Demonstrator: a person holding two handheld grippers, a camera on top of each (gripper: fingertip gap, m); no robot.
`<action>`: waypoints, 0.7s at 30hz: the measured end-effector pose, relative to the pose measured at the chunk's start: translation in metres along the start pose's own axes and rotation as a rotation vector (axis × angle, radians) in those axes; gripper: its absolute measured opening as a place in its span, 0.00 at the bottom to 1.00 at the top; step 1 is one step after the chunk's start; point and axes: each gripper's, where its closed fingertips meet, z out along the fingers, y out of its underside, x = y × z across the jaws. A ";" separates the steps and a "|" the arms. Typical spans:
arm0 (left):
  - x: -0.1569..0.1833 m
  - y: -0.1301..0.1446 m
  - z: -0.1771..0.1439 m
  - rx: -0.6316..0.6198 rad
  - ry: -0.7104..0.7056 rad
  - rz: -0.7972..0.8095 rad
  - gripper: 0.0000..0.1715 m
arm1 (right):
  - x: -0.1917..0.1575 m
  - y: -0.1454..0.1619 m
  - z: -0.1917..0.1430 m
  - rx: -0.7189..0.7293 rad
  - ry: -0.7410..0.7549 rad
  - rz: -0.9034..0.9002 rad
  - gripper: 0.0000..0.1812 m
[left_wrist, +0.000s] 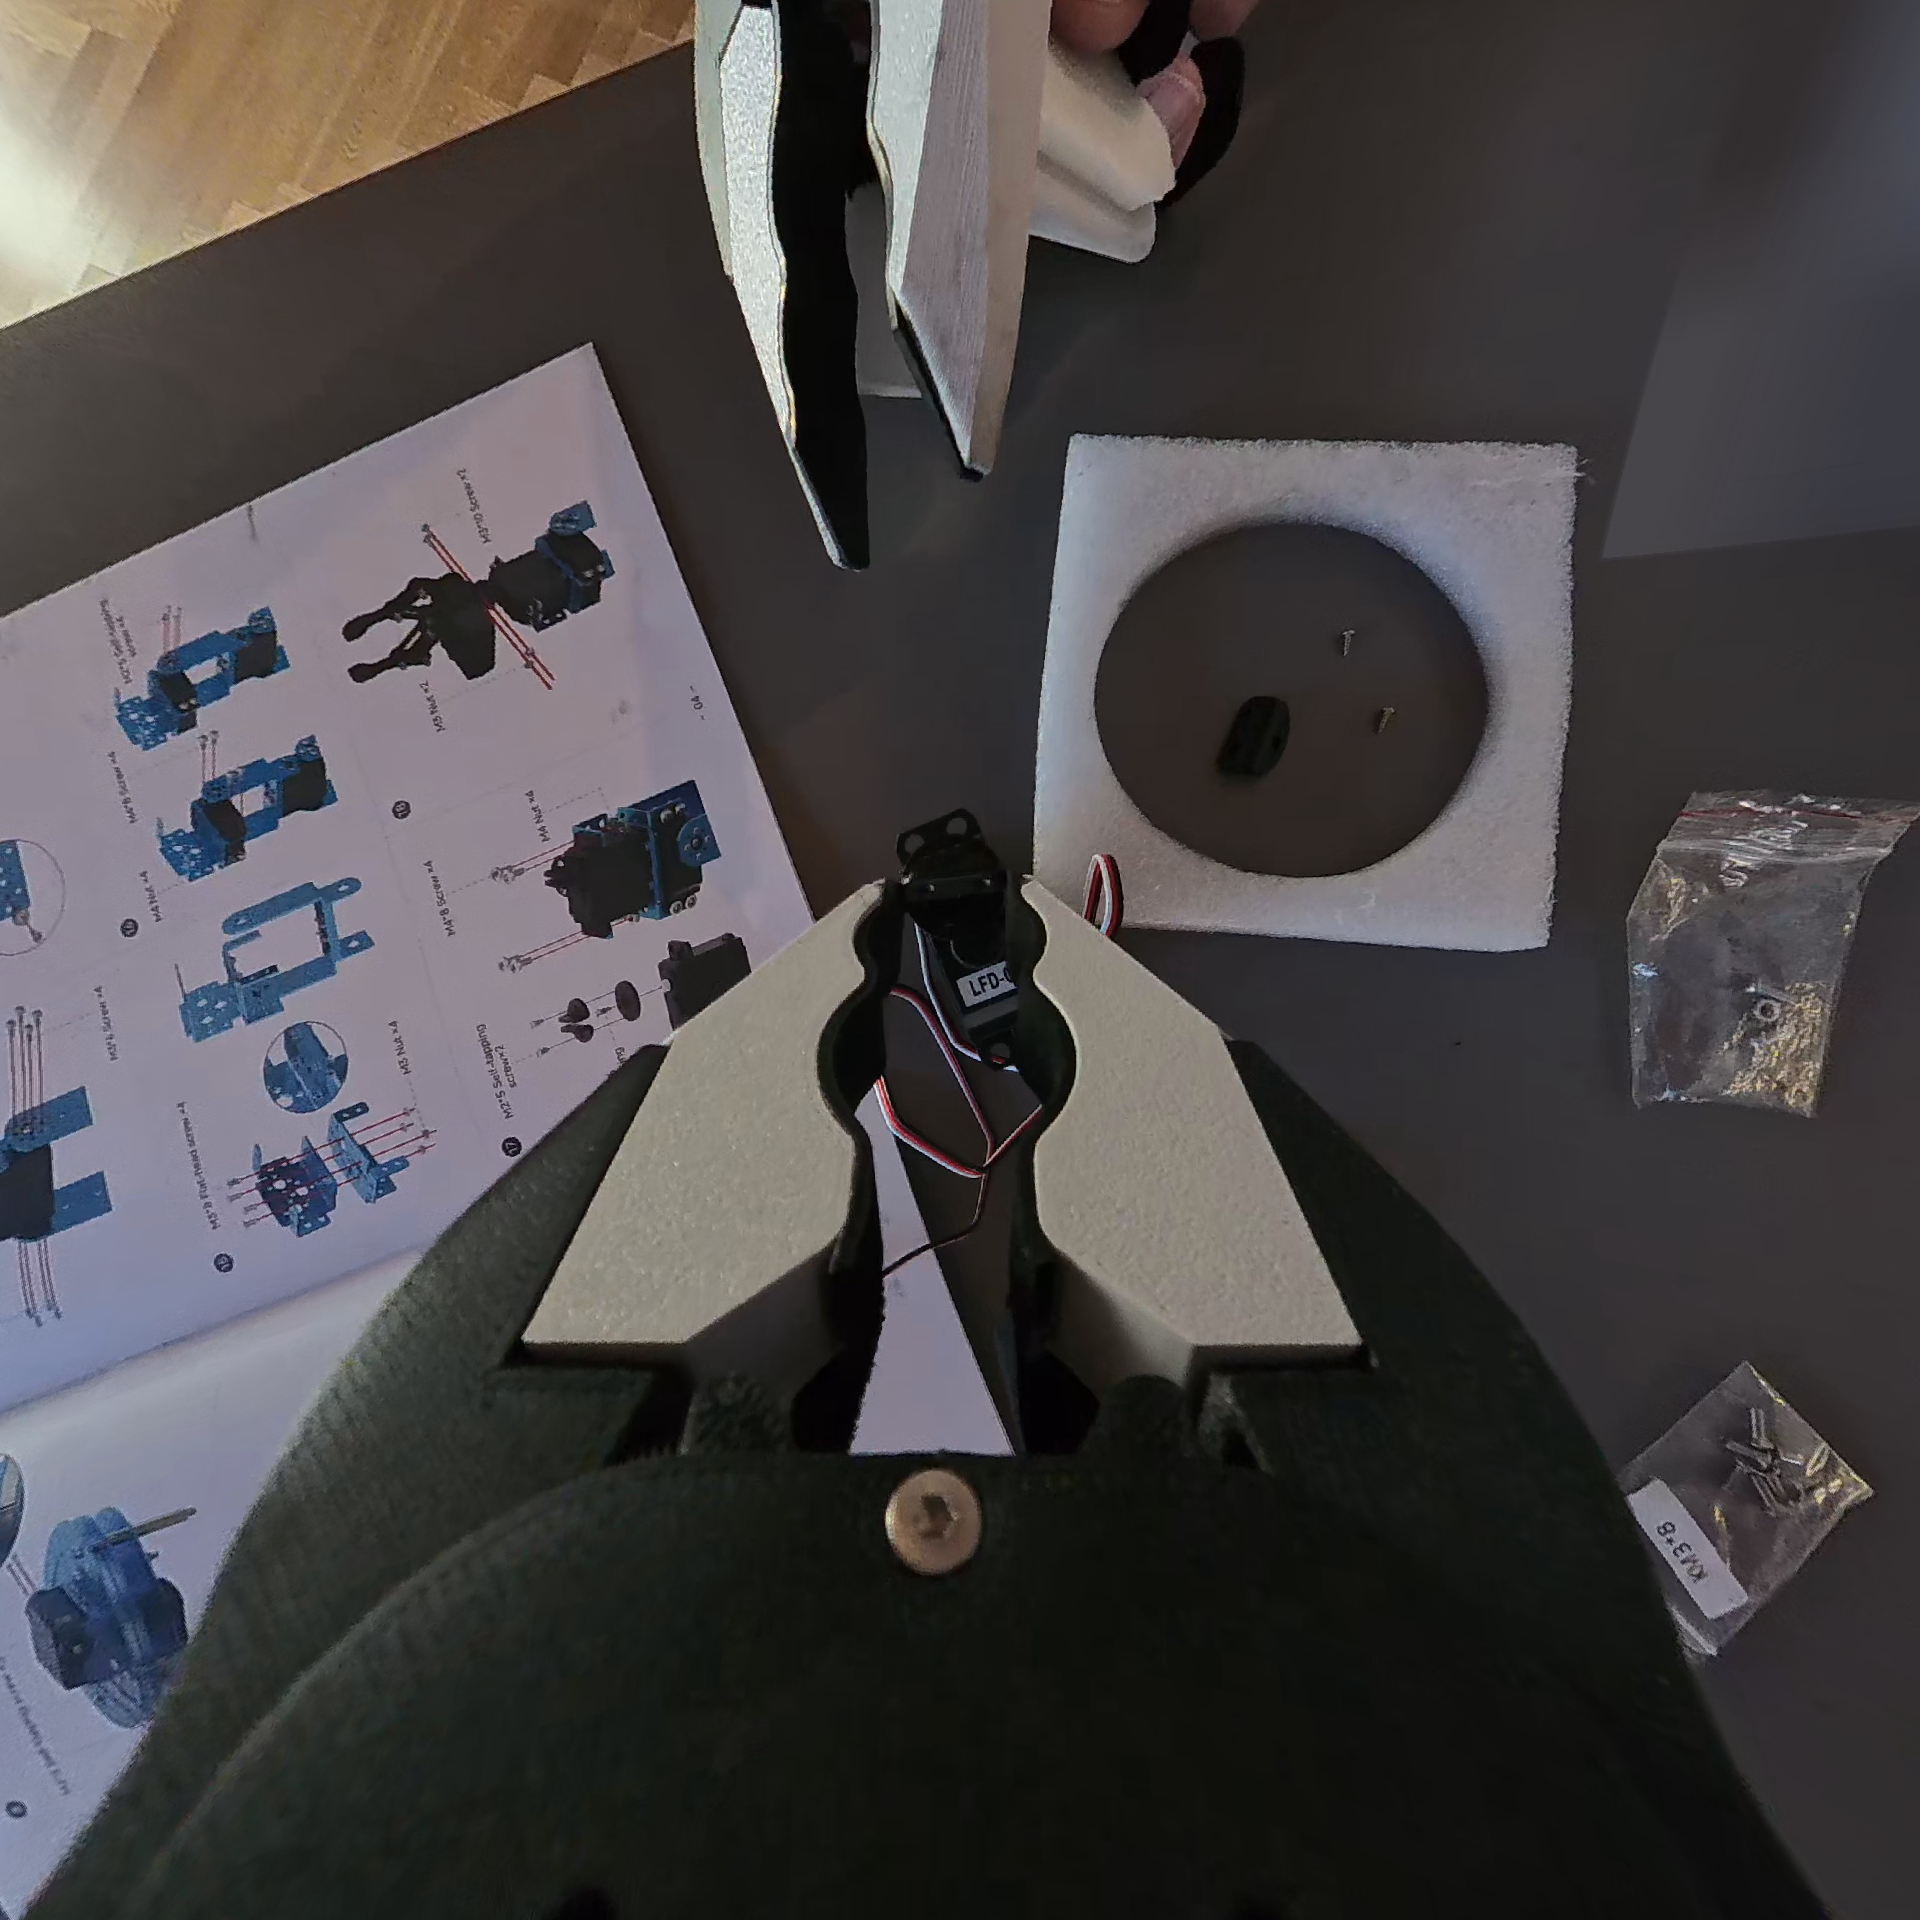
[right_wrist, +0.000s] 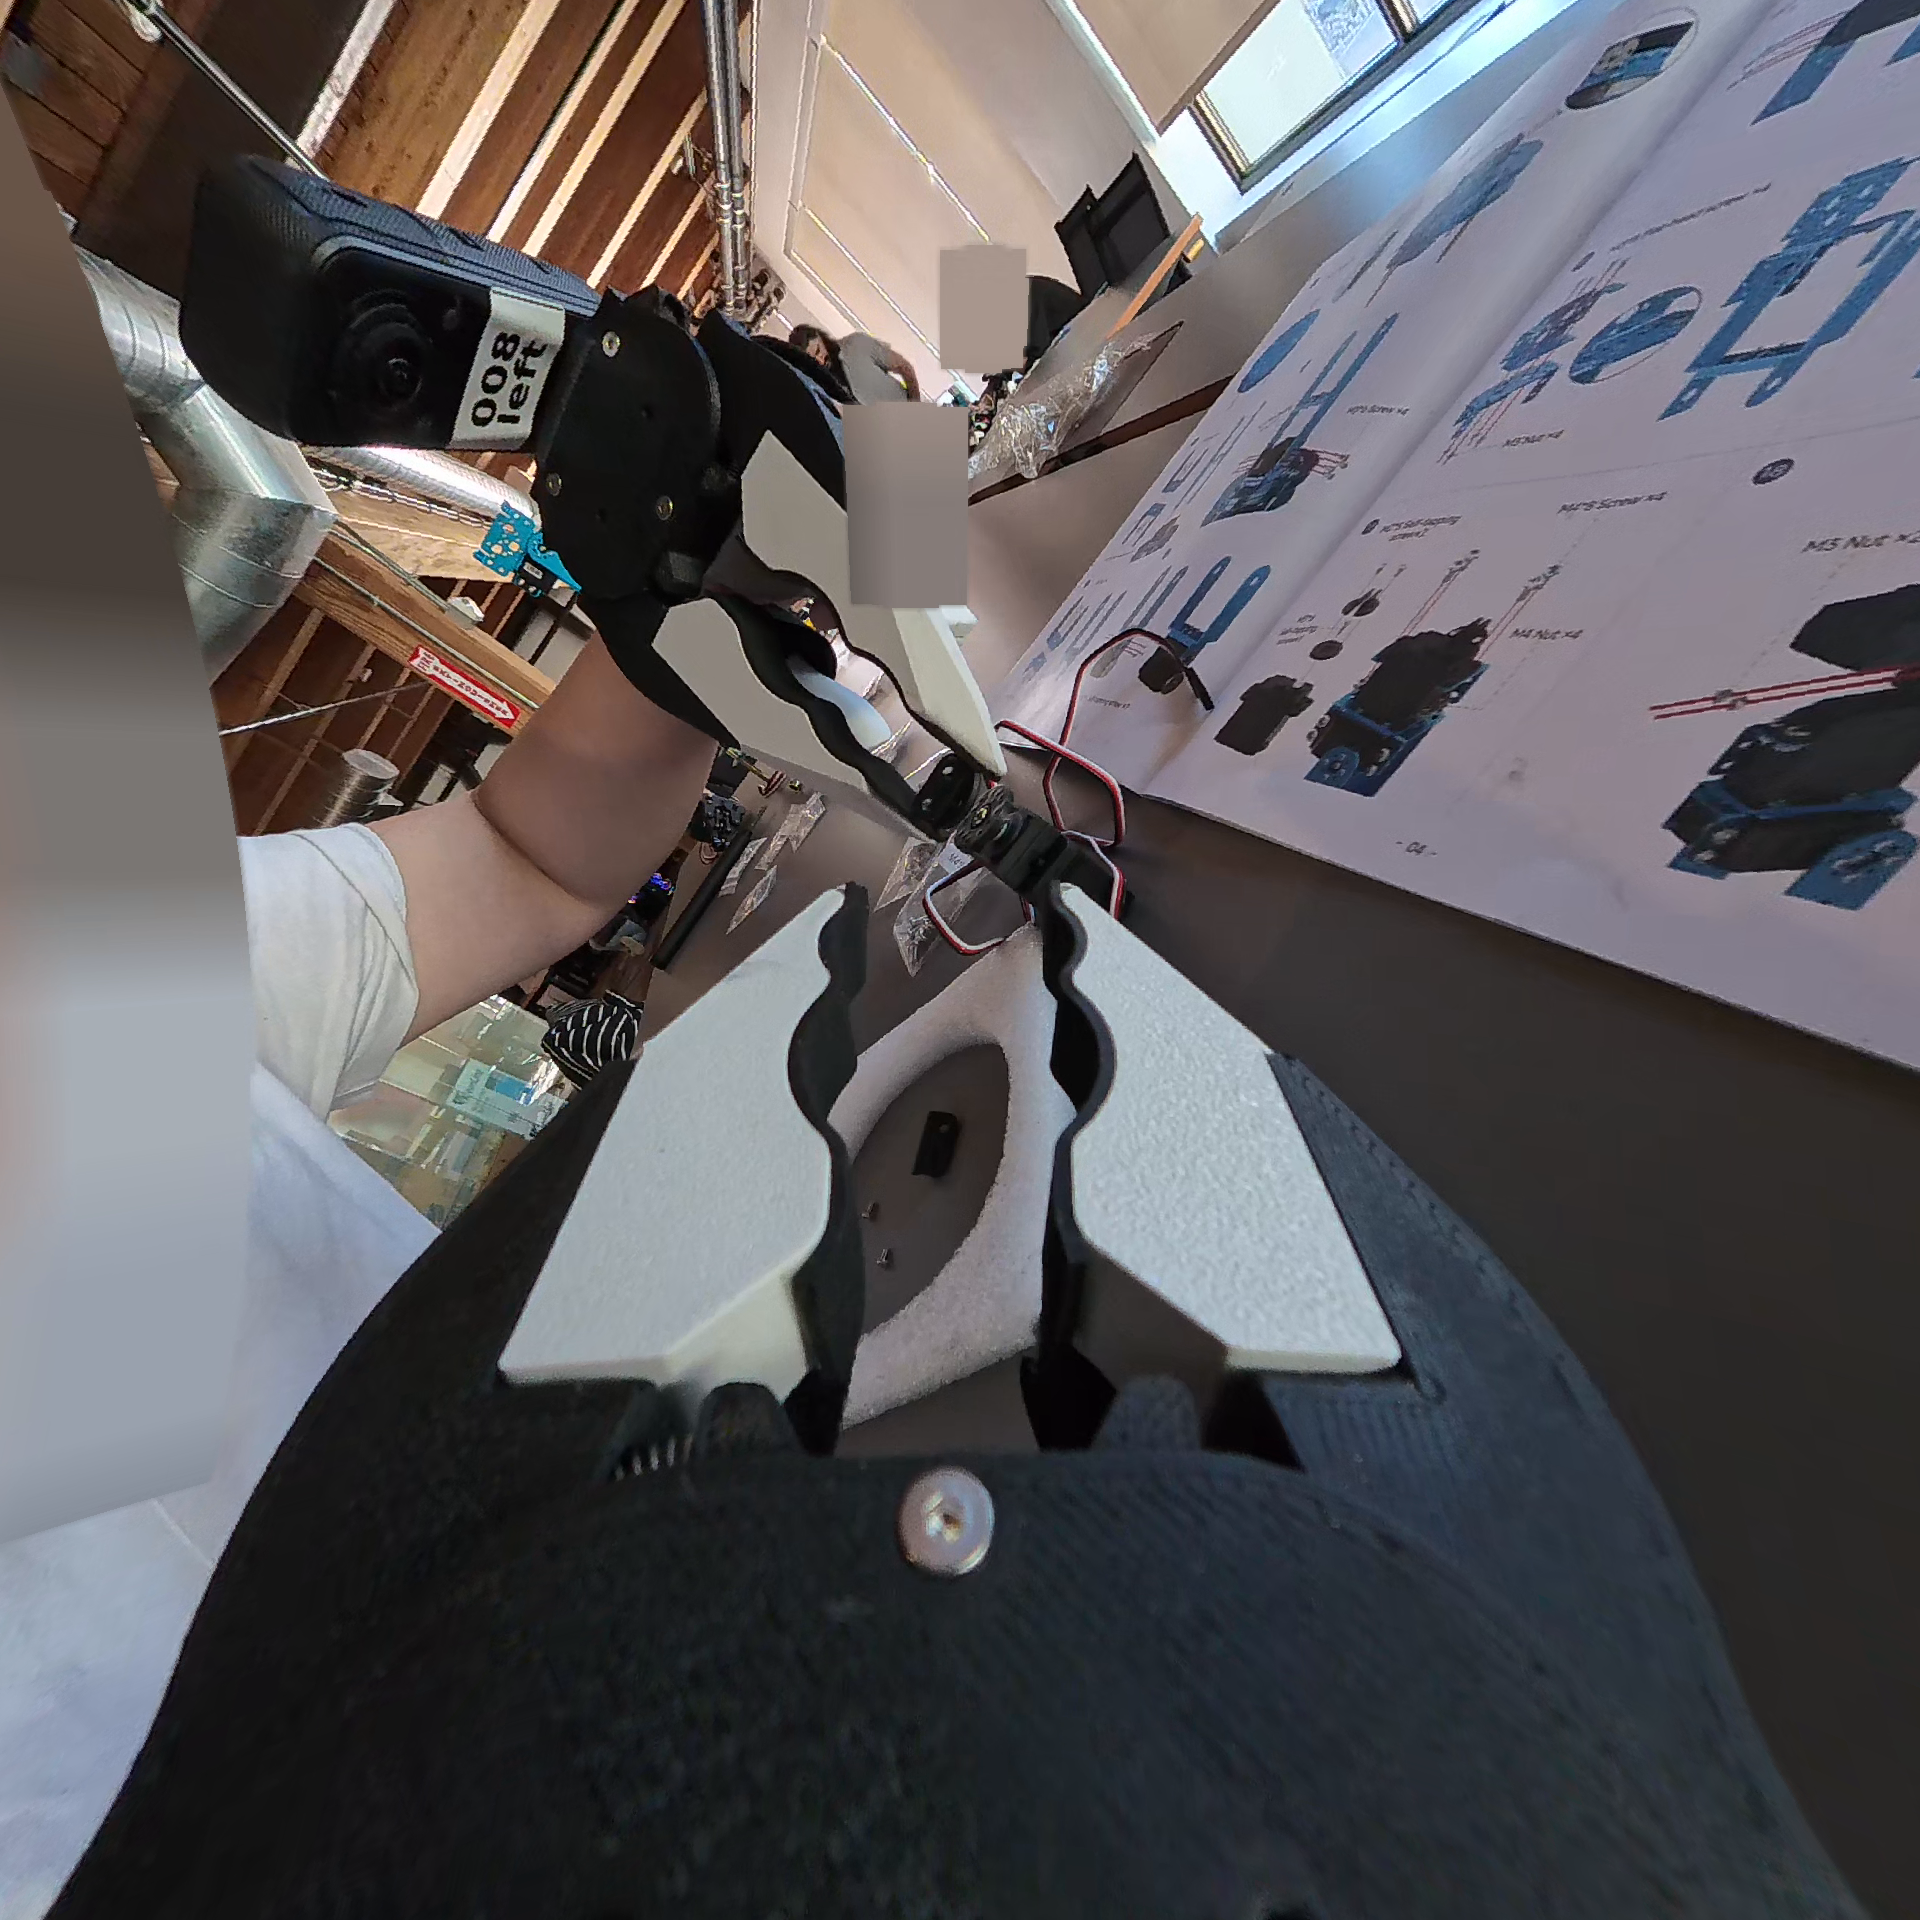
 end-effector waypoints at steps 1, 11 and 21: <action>0.000 0.000 0.000 -0.001 0.002 -0.003 0.10 | 0.000 0.000 0.000 0.001 -0.001 0.001 0.18; 0.001 0.001 0.001 -0.009 0.017 -0.020 0.10 | 0.000 0.000 0.000 0.001 -0.002 0.002 0.18; -0.001 0.004 0.000 -0.058 0.014 -0.037 0.12 | 0.000 0.000 0.000 -0.001 -0.002 0.003 0.18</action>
